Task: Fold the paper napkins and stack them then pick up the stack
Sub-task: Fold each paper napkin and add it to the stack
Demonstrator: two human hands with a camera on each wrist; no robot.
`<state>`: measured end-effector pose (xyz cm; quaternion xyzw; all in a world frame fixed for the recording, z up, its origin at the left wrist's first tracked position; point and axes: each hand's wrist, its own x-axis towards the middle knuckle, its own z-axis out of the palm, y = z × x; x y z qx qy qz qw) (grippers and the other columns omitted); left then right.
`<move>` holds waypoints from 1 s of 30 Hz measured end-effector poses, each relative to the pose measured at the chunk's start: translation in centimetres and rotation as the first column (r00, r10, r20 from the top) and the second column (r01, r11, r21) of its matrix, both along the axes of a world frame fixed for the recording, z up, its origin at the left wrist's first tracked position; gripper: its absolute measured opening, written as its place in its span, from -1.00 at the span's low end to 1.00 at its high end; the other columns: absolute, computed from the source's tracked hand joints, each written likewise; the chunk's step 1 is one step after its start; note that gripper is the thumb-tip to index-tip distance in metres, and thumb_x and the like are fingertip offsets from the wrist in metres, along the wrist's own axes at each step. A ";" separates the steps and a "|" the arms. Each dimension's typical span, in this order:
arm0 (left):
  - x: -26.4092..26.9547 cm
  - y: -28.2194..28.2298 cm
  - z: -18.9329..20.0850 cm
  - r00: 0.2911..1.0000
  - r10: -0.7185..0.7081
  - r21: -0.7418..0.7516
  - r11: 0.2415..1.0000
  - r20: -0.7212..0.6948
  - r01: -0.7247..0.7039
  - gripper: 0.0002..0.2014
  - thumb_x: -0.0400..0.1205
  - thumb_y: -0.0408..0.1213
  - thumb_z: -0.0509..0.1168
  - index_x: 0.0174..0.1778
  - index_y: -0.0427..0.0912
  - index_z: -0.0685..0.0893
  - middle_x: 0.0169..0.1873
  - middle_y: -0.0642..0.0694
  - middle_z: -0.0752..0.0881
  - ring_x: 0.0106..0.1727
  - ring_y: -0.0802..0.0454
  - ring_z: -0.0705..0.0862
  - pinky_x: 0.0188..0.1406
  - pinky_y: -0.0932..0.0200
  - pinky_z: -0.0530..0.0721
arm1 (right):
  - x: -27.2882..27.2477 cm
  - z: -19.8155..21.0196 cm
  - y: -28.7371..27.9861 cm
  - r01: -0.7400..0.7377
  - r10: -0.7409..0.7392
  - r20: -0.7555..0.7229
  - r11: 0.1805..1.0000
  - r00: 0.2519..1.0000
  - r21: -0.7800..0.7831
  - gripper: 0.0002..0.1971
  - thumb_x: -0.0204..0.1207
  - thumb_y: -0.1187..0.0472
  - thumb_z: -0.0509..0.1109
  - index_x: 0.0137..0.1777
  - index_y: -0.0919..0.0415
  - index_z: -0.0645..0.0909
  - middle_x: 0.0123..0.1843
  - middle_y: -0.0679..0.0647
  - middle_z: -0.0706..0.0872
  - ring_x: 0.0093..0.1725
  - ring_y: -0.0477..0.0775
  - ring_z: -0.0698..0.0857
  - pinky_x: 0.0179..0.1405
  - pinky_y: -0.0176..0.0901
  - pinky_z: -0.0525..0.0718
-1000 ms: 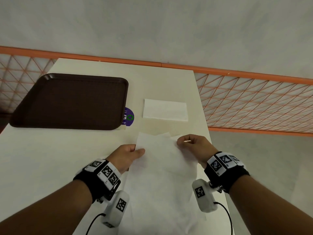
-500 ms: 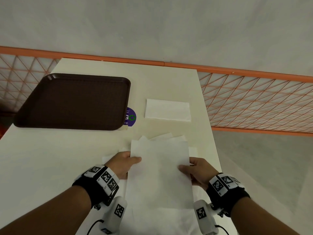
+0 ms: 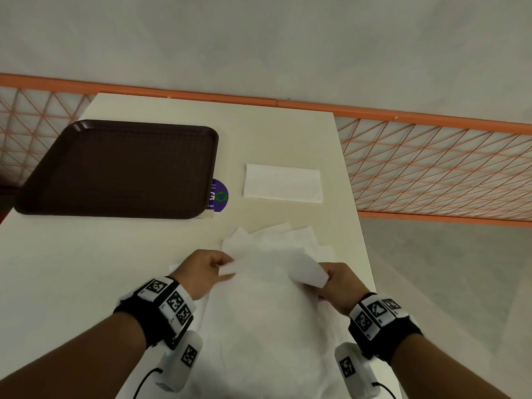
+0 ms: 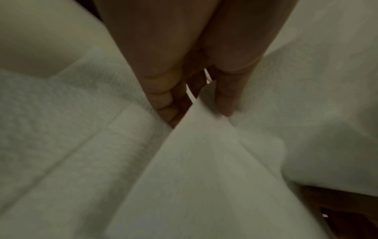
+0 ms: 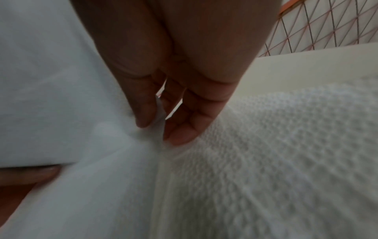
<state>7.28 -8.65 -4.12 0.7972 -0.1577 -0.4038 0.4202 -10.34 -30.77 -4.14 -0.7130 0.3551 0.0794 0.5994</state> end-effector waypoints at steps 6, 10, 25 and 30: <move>0.1 0.3 0.2 0.995 -0.017 -0.117 0.993 -0.098 0.005 -0.51 0.49 -0.81 0.19 -0.57 -0.21 0.72 -0.07 -0.05 0.78 -0.02 0.02 0.74 -0.16 0.36 0.69 | -0.4 -0.1 -0.4 0.006 -0.006 0.052 1.000 0.999 0.002 -0.58 0.39 0.75 0.24 -0.46 0.29 0.68 -0.20 0.05 0.81 -0.26 -0.05 0.77 -0.29 -0.34 0.70; 0.5 1.0 0.0 0.984 -0.016 -0.160 0.987 -0.175 -0.012 -0.54 0.49 -0.82 0.20 -0.45 -0.21 0.76 -0.14 -0.08 0.83 0.01 -0.06 0.77 -0.04 0.24 0.74 | -0.9 -0.4 -0.4 -0.099 0.106 0.036 0.980 0.994 -0.174 -0.43 0.40 0.72 0.10 -0.48 0.11 0.71 -0.12 -0.04 0.82 -0.08 -0.08 0.77 -0.13 -0.40 0.67; 1.2 1.0 4.4 0.825 -0.564 0.225 0.802 -0.024 0.554 -0.67 0.52 -0.30 0.30 0.16 0.14 0.66 0.32 0.30 0.53 0.34 0.29 0.48 0.38 0.36 0.36 | -1.0 2.3 0.2 -0.508 0.491 -0.143 0.788 0.860 -0.349 -0.80 0.40 0.23 0.22 -0.17 -0.07 0.64 0.15 -0.18 0.72 0.15 -0.19 0.64 0.15 -0.36 0.54; -0.1 -0.9 2.5 0.823 -0.533 0.346 0.823 0.194 0.451 -0.78 0.64 -0.06 0.30 0.19 0.05 0.66 0.18 0.11 0.68 0.23 0.20 0.62 0.29 0.21 0.57 | 0.5 1.6 1.4 -0.562 0.482 -0.295 0.646 0.825 -0.516 -0.73 0.64 -0.01 0.27 0.28 -0.01 0.57 0.18 -0.12 0.67 0.15 -0.08 0.61 0.15 -0.25 0.55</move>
